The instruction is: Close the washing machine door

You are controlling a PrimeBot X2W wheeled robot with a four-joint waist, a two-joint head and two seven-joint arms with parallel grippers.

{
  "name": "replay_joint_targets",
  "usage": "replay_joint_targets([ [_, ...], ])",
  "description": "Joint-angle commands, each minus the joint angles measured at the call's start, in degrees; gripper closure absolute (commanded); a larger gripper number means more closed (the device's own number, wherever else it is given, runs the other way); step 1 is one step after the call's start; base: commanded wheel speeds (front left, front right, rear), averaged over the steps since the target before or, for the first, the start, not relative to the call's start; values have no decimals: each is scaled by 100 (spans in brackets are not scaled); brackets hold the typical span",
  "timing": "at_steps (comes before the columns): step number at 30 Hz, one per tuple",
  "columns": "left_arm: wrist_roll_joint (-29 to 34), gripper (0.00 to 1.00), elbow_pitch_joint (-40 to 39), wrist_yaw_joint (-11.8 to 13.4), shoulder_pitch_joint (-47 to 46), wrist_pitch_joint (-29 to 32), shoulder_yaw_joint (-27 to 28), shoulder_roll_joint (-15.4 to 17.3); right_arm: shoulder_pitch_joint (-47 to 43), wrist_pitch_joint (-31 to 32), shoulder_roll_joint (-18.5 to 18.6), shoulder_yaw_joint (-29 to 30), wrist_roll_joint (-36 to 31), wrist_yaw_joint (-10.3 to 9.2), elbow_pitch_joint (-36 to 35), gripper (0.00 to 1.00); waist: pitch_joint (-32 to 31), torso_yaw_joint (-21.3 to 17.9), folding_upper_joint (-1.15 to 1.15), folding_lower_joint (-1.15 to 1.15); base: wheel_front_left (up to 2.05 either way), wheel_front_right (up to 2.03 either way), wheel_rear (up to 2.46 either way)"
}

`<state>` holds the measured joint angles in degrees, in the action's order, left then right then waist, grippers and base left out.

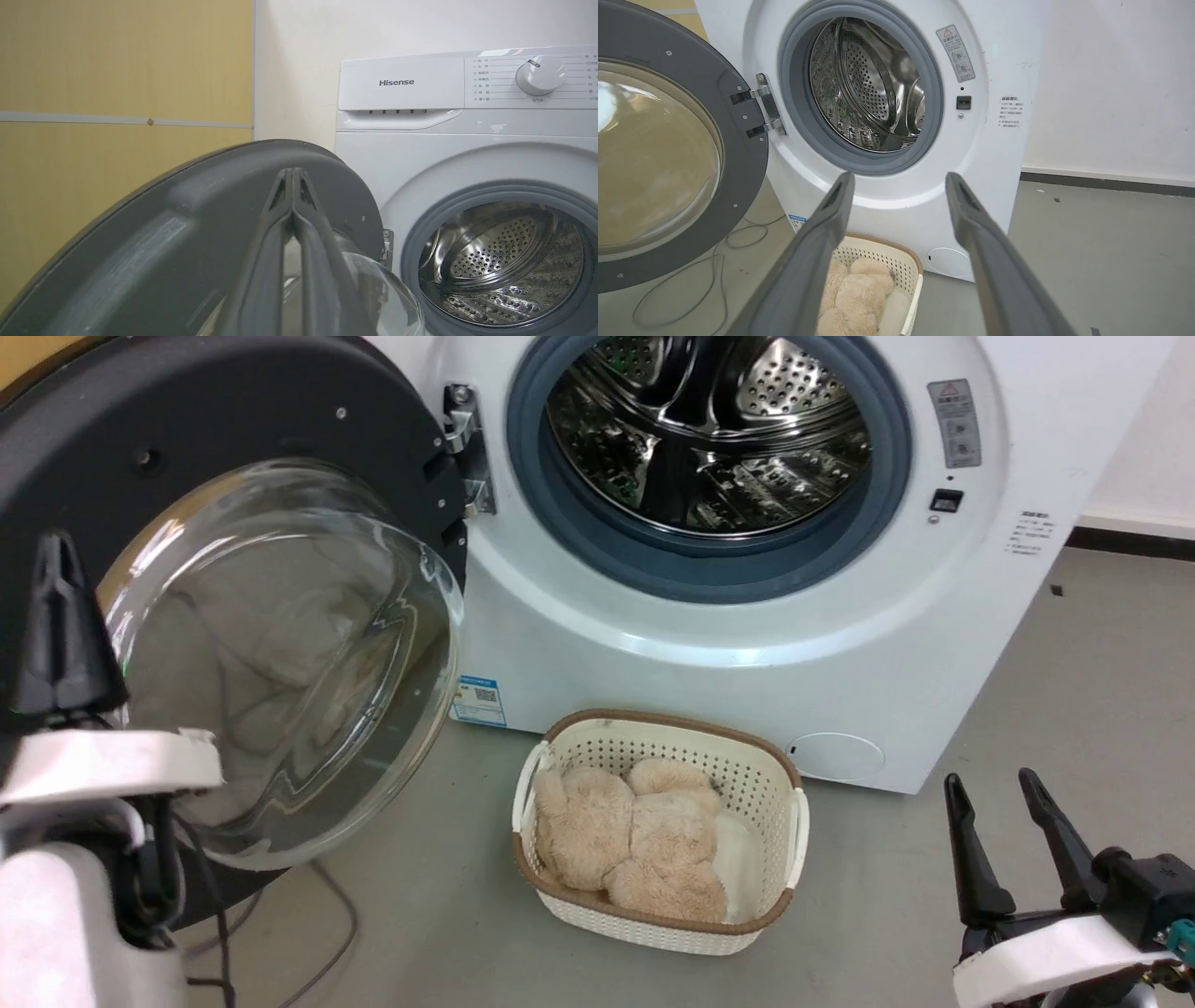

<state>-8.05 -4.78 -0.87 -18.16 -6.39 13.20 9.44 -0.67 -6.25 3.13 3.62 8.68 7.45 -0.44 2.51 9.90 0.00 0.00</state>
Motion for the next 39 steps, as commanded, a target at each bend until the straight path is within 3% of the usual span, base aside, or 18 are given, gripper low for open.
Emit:
replay_joint_targets([
  [1, -87, 100, 48, -38, -184, -53, 90, 79, 32, -67, -11, 32, 64, 2, -6, 0, 35, 71, 0, 0, 0, 0, 0],
  [18, -685, 100, 1125, -90, -1463, 168, 570, 792, 96, -259, -15, 202, 240, 2, 30, 0, 219, 527, 0, 0, 0, 0, 0],
  [26, -1138, 100, 2172, -90, -2015, 918, 897, 1316, 111, -367, -16, 333, 352, 2, 51, 0, 302, 718, 0, 0, 0, 0, 0],
  [39, -2172, 100, 3462, -400, -2299, 2423, 1262, 1757, 180, -510, -19, 411, 481, 3, 87, 0, 441, 862, 0, 0, 0, 0, 0],
])
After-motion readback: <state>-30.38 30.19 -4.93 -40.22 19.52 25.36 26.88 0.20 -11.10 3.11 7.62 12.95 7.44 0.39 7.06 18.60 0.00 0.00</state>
